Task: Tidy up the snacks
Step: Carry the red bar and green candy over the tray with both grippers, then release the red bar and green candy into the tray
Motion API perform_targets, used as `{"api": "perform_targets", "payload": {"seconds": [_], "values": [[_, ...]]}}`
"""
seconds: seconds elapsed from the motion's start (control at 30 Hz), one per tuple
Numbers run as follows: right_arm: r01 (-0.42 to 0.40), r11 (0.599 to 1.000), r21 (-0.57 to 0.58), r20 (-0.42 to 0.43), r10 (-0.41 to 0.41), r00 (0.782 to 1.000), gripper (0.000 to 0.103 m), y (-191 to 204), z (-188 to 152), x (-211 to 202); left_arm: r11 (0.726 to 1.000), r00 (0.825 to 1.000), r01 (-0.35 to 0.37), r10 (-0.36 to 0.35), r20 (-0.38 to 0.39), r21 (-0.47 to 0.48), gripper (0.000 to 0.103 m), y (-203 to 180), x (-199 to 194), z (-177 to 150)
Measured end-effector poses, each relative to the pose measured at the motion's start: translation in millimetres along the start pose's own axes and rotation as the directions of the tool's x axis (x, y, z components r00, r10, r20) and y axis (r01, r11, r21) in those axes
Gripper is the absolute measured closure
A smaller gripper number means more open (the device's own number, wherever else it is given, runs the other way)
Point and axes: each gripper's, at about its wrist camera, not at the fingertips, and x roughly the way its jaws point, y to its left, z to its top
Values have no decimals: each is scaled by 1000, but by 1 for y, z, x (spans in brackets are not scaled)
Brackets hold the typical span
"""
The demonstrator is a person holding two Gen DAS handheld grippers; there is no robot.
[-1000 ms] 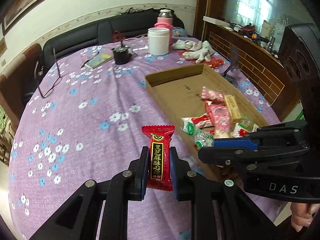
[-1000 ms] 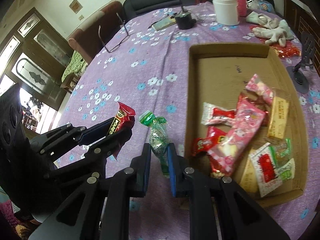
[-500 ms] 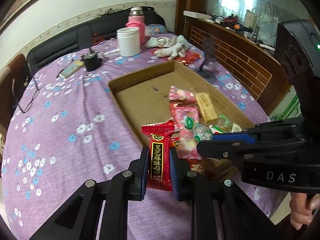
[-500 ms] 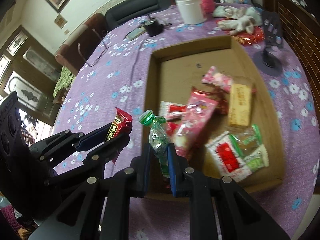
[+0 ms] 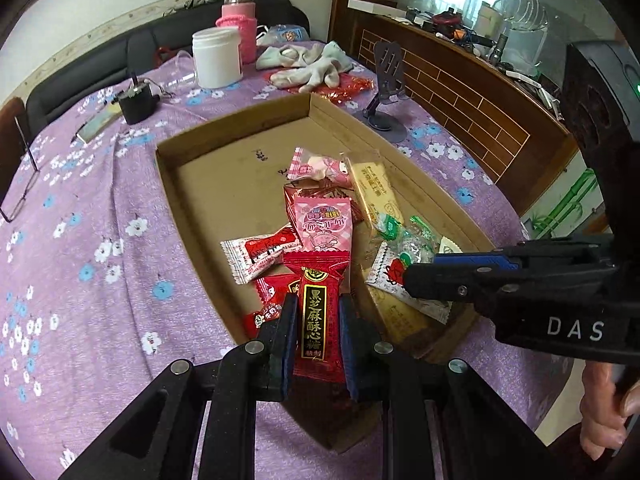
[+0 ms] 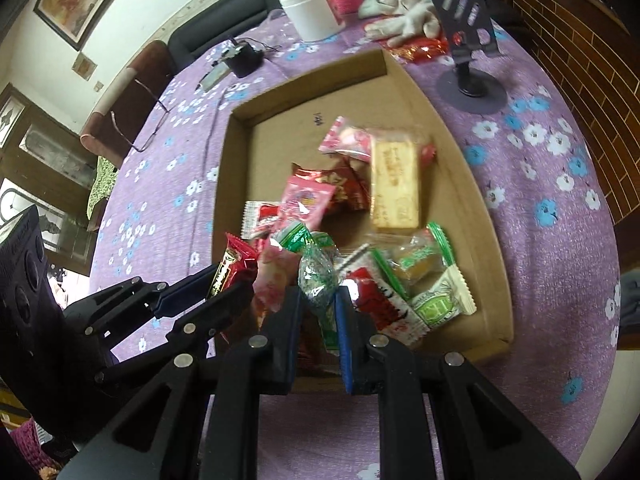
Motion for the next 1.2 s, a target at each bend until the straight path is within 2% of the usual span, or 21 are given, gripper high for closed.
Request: {"api": "perform_targets", "payload": {"seconds": [0.4, 0.83, 1.1, 1.2], "values": [[15, 1000, 13, -52, -14, 999, 87, -6, 7, 24, 1000, 999, -26, 26, -32, -7, 84, 9, 21, 10], [94, 995, -29, -16, -94, 995, 87, -1, 37, 41, 999, 999, -21, 21, -28, -28, 84, 19, 29, 28], [108, 994, -32, -1, -108, 994, 87, -2, 39, 42, 1000, 1000, -6, 5, -27, -28, 83, 19, 27, 27], [113, 993, -35, 3, -113, 994, 84, -3, 38, 40, 1000, 1000, 2, -2, -21, -30, 75, 19, 25, 26]]}}
